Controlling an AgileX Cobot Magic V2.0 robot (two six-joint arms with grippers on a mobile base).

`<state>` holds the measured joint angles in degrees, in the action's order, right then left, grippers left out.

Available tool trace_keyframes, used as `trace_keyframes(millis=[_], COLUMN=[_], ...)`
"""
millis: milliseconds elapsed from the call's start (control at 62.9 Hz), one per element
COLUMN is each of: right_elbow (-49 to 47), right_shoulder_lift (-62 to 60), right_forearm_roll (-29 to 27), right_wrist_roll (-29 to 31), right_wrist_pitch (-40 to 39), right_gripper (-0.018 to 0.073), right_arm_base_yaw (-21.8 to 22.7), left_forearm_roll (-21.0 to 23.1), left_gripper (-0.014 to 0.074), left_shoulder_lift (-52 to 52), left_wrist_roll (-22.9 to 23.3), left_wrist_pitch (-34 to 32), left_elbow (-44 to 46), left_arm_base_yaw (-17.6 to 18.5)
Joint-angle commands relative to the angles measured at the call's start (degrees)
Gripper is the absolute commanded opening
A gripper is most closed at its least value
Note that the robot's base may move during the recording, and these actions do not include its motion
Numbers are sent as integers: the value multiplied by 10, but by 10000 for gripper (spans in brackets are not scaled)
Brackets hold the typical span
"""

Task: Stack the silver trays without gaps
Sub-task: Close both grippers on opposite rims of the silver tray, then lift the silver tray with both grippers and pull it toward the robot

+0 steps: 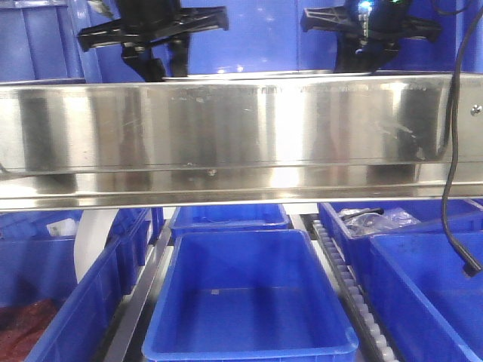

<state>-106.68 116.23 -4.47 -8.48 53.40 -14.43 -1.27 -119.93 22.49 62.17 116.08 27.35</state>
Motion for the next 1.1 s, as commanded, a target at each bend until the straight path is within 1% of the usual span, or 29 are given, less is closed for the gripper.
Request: trace_keyframes(millis=[0,159,207,334,382,461,509,636,731,763,875,938,1081], right_elbow=[-14,-14,-14,-14,-14,-14,-14,-12,-12,-12,-11,-9,38], right_shoulder_lift=[-33,-53,-64,-102,-115,-142,-155,-188,-207,-212,-229,-237,-266], right_forearm_roll=[5,6,6,6,6,6,6,6,9,10,25,38,62], right_wrist_roll=[14,14,14,14,13,6,-1,-4,-4,-4,-17,-30,-60], right_wrist_pitch=[11,20,25,41,49,61,69,103,132,139,156,170,164], right_gripper=[57,57,57,57,57,57,57,57,57,57,57,57,57], right_arm_base_yaw=[-2,-2,-2,-3,-3,-4,-4,-12,-26,-32,-55,-74,-108], left_forearm_roll=[6,-9,-9,-10,-17,-36,-30,-26,-32,-34,-34,-35,-35], left_gripper=[-42,-41,-41,-41,-41,-41,-41,-41,-41,-41,-41,-41,-41], left_shoulder_lift=[32,37,40,50,55,63,72,109,142,154,191,220,267], left_wrist_roll=[-3,-4,-6,-39,-52,-55,-68,-80,-82,-89,-94,-94,-94], left_wrist_pitch=[-23,4,22,62,87,128,131,131,131,131,131,131,131], left_elbow=[19,22,31,64,83,111,122,120,97,83,17,-38,-113], left_arm_base_yaw=[2,2,2,6,7,10,10,12,18,21,29,34,39])
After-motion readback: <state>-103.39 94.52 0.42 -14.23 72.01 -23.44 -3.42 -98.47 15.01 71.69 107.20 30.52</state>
